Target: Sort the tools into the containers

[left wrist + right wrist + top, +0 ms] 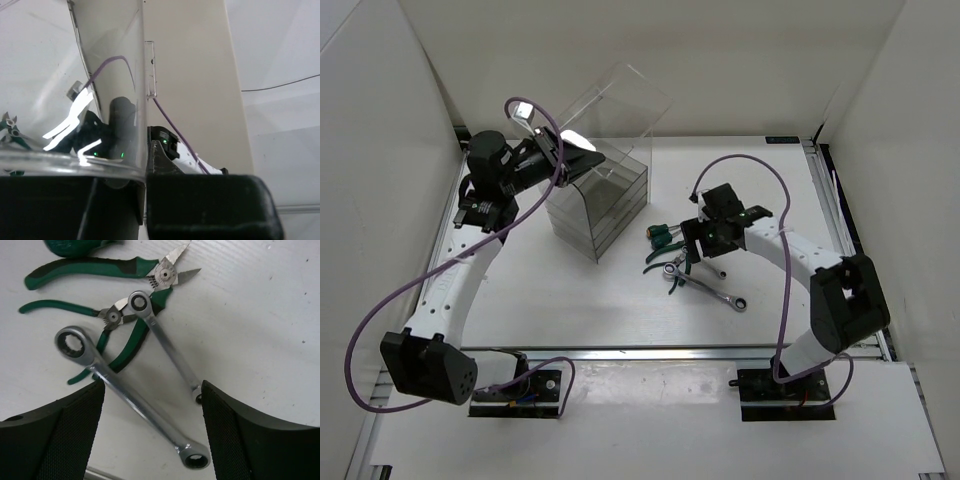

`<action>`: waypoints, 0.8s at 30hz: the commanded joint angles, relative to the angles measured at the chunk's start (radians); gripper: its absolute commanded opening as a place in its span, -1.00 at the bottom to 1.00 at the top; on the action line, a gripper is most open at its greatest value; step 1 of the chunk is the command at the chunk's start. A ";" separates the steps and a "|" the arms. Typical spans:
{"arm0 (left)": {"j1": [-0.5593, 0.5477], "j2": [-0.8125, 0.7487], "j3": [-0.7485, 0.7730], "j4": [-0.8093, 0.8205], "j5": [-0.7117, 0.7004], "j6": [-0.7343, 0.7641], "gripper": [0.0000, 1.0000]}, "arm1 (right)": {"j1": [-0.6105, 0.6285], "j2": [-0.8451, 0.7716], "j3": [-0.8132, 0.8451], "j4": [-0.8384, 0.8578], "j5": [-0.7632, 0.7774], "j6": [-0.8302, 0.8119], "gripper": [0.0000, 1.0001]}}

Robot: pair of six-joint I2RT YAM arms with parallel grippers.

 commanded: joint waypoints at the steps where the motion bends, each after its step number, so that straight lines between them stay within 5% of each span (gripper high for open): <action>1: 0.042 0.014 0.018 -0.020 -0.008 -0.055 -0.81 | 0.013 0.044 -0.003 0.079 0.080 -0.099 0.60; 16: 0.102 0.018 -0.004 -0.014 0.060 -0.061 -0.80 | 0.007 0.260 0.053 0.092 0.148 -0.128 0.28; 24: 0.119 0.026 -0.010 -0.014 0.088 -0.062 -0.80 | -0.006 0.312 0.068 0.083 0.117 -0.123 -0.52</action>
